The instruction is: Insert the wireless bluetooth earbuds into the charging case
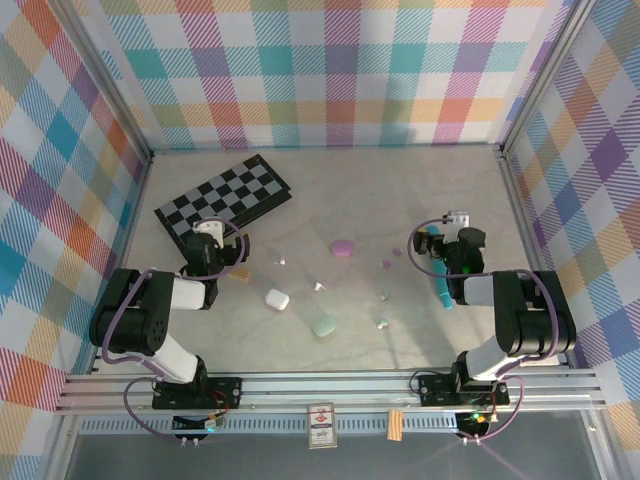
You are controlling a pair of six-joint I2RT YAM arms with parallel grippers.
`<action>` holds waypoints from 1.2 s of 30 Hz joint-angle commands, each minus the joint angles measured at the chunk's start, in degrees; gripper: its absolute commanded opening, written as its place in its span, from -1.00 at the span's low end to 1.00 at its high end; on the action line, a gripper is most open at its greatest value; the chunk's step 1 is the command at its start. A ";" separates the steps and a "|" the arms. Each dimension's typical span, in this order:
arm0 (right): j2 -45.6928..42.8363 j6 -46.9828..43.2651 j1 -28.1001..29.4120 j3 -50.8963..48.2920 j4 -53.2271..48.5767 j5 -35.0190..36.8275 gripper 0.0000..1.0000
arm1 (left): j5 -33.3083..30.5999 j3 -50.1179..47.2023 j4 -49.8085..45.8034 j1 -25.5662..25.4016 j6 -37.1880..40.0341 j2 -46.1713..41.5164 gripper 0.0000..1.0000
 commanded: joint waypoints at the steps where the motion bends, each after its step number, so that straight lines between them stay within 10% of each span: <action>1: 0.14 0.28 0.09 0.57 0.91 -0.71 0.98 | -0.08 0.95 0.44 0.51 -0.49 -0.02 0.99; 29: -0.34 -0.07 0.08 0.09 1.64 -1.35 0.98 | -1.55 0.53 0.70 0.30 -0.54 -0.57 0.99; 36: -9.73 -1.02 0.48 0.92 -8.65 -3.85 0.98 | -8.79 -0.03 -8.04 -5.29 3.15 -13.05 0.99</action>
